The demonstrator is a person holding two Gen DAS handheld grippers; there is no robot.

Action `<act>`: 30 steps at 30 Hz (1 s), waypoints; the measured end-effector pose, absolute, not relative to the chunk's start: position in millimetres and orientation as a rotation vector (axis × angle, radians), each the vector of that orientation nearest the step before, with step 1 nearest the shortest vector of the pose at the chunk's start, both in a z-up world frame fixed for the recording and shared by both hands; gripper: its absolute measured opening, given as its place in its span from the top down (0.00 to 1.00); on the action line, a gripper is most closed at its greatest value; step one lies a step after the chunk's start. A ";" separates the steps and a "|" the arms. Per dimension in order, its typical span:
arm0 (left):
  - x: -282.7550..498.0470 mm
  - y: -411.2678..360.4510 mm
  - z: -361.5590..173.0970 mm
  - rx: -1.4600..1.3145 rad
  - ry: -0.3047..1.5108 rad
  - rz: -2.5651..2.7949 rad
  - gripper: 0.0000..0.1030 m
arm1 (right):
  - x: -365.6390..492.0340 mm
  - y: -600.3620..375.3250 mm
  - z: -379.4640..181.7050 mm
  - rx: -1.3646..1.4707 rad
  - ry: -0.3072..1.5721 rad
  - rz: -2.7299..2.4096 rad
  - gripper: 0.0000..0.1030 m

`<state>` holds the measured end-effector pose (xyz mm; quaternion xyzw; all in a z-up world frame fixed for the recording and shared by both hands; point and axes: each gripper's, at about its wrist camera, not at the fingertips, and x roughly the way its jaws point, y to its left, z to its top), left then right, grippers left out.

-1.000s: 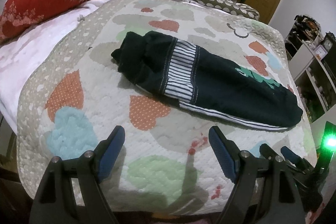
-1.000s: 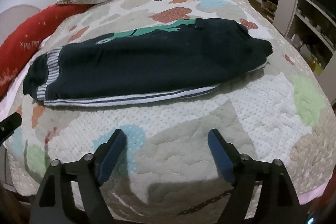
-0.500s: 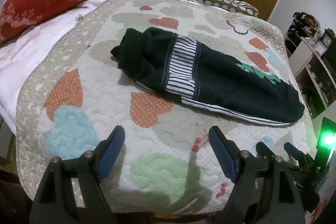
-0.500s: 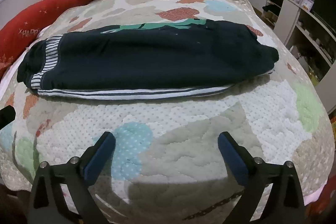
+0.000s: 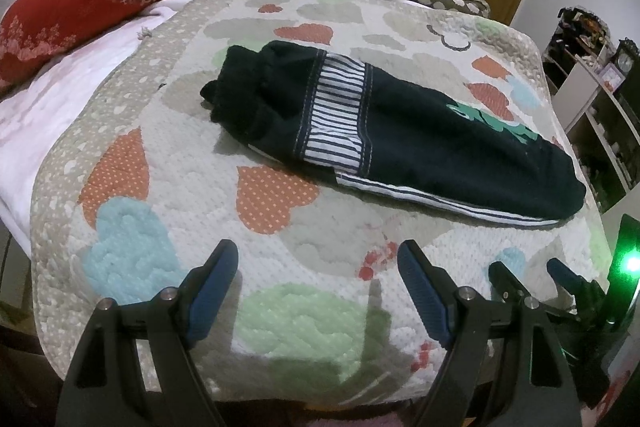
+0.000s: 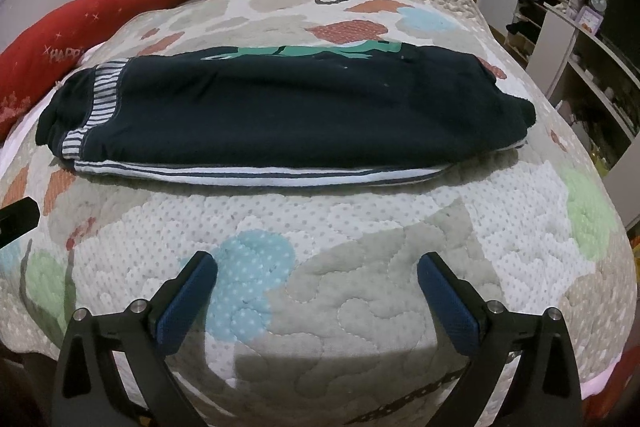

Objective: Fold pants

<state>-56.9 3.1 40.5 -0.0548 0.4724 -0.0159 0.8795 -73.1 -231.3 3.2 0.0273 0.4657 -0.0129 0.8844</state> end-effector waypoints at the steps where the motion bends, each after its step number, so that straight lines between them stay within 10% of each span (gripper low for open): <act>1: -57.0 2.8 40.3 -0.112 0.986 -0.033 0.21 | -73.6 -231.4 3.1 0.058 0.966 -0.027 0.01; 30: -48.8 -9.5 13.4 -0.080 1.085 -0.033 0.21 | -80.0 -232.8 2.2 0.041 0.918 0.003 0.00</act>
